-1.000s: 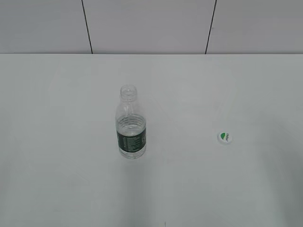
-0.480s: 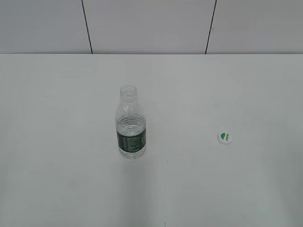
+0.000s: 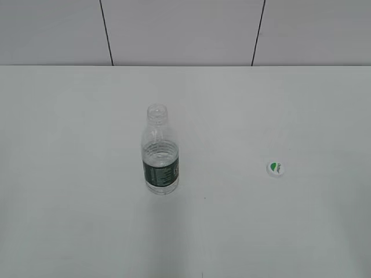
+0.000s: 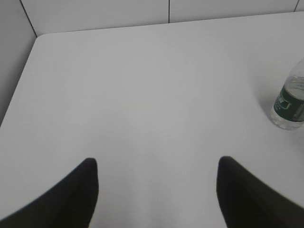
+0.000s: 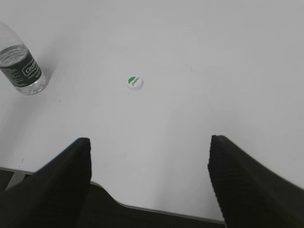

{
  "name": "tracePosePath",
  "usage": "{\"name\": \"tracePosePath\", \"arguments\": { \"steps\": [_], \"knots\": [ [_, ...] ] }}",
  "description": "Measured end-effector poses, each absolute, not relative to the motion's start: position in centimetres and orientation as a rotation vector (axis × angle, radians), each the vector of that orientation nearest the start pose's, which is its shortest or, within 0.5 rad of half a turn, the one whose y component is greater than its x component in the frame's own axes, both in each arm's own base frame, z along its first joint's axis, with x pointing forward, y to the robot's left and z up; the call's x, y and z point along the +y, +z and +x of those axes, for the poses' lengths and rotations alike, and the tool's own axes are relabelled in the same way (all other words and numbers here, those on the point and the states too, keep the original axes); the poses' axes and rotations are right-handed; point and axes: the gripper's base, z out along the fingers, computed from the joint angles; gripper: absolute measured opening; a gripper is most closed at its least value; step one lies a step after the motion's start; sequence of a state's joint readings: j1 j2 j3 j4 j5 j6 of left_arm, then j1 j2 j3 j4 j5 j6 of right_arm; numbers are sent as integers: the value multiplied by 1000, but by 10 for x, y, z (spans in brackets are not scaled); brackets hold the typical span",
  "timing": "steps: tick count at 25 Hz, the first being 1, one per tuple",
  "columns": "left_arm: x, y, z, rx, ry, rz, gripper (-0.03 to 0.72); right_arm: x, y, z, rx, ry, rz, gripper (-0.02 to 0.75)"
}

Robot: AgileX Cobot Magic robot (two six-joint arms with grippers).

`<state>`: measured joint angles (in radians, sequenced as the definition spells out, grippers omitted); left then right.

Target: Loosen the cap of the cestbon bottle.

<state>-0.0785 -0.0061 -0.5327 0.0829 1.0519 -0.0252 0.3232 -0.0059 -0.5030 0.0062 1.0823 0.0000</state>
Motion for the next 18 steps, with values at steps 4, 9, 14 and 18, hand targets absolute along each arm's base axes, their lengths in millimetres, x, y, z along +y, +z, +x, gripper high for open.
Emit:
{"name": "tracePosePath", "arguments": {
  "steps": [4, 9, 14, 18],
  "knots": [
    [8, 287, -9, 1993, 48, 47, 465, -2, 276, -7, 2036, 207, -332, 591],
    [8, 287, -9, 1993, 49, 47, 436, -1, 276, -7, 2042, 184, -290, 591],
    [8, 287, -9, 1993, 49, 47, 426, 0, 276, -7, 2055, 79, -112, 591],
    [8, 287, -9, 1993, 46, 47, 414, 1, 276, -7, 2057, 20, -14, 591]
  ]
}}
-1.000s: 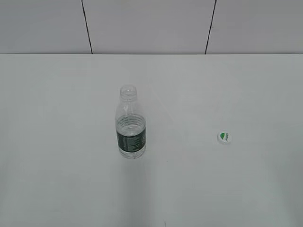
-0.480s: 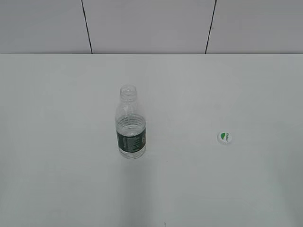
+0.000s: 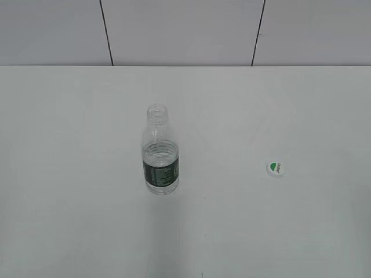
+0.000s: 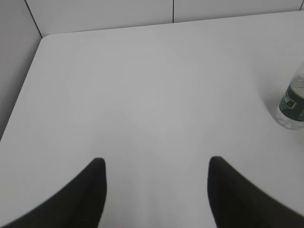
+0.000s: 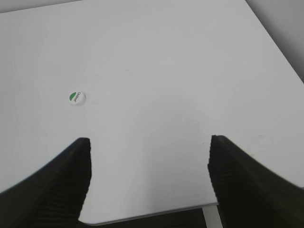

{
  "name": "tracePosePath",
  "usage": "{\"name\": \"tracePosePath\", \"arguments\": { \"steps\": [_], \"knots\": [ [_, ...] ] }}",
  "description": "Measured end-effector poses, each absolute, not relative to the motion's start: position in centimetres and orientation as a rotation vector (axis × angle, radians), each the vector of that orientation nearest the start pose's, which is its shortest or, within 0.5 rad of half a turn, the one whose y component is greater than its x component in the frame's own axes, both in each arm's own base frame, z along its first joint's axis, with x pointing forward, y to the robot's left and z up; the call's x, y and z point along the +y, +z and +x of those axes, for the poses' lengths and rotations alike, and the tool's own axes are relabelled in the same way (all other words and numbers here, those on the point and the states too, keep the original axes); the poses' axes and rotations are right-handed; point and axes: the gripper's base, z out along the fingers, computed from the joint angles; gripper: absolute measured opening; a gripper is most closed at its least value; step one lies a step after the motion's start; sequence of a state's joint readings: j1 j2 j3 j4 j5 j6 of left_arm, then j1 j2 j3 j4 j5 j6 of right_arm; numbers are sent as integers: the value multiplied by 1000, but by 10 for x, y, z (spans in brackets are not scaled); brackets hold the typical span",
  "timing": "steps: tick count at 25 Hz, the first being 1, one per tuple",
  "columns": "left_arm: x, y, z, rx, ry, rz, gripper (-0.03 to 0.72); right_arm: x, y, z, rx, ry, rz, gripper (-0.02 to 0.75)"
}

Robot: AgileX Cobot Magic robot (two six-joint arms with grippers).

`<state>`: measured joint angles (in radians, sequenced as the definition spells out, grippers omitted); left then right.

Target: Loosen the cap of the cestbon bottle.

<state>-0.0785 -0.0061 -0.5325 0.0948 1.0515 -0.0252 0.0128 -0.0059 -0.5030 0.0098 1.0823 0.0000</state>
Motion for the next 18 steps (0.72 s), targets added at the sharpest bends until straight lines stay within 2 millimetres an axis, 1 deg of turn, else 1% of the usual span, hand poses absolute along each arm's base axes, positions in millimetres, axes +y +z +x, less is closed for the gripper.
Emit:
{"name": "tracePosePath", "arguments": {
  "steps": [6, 10, 18],
  "knots": [
    [8, 287, -9, 1993, 43, 44, 398, 1, 276, -7, 2057, 9, 3, 591],
    [7, 287, -9, 1994, 64, 9, 396, 1, 276, -7, 2057, 9, 3, 591],
    [7, 287, -10, 1994, 83, -21, 354, 1, 276, -7, 2057, 9, 3, 591]
  ]
}}
